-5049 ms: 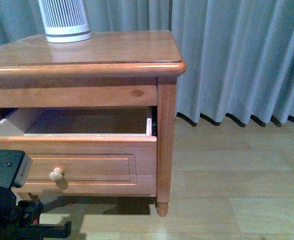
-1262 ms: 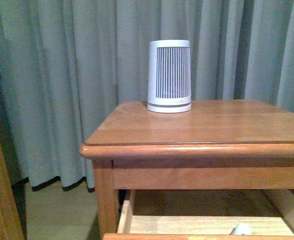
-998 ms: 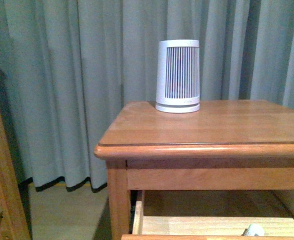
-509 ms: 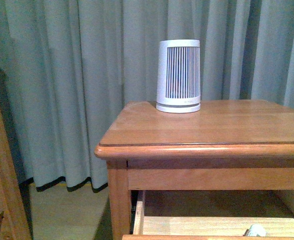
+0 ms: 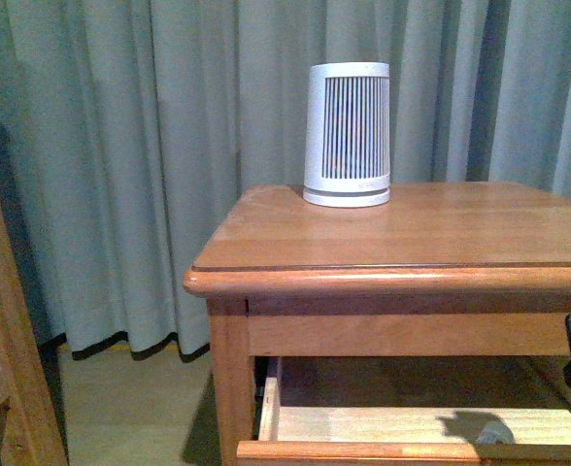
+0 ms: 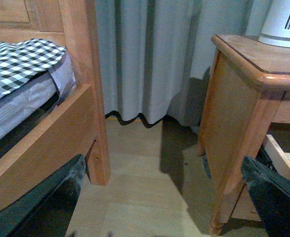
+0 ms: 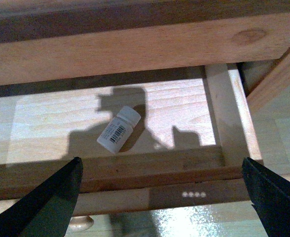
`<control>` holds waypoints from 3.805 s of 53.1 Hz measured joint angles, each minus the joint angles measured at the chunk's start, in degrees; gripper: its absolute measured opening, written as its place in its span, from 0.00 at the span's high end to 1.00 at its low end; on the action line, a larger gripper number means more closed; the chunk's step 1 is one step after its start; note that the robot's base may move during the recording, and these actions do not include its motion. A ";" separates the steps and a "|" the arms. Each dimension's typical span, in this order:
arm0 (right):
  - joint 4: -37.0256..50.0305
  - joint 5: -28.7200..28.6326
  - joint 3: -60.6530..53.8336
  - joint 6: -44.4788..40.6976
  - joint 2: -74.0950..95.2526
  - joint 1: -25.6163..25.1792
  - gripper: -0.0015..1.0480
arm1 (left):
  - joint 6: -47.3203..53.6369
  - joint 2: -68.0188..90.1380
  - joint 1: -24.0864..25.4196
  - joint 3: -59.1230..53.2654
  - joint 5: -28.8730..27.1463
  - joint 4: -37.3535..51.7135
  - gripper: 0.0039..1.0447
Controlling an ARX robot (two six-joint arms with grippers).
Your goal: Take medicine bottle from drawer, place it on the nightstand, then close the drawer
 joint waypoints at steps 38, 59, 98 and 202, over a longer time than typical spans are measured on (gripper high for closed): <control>-5.01 -6.19 6.05 0.33 11.26 -1.20 0.07 | 0.02 0.00 0.00 0.00 0.00 0.00 0.06; -8.87 -4.66 1.88 0.37 7.91 2.73 0.07 | 0.02 0.00 0.00 0.00 0.00 0.00 0.06; -20.85 -0.55 4.85 12.50 4.11 5.66 0.07 | 0.02 0.00 0.00 0.00 0.00 0.00 0.06; -23.65 2.64 21.05 20.94 29.46 6.45 0.72 | 0.02 0.00 0.00 0.00 0.02 0.00 0.06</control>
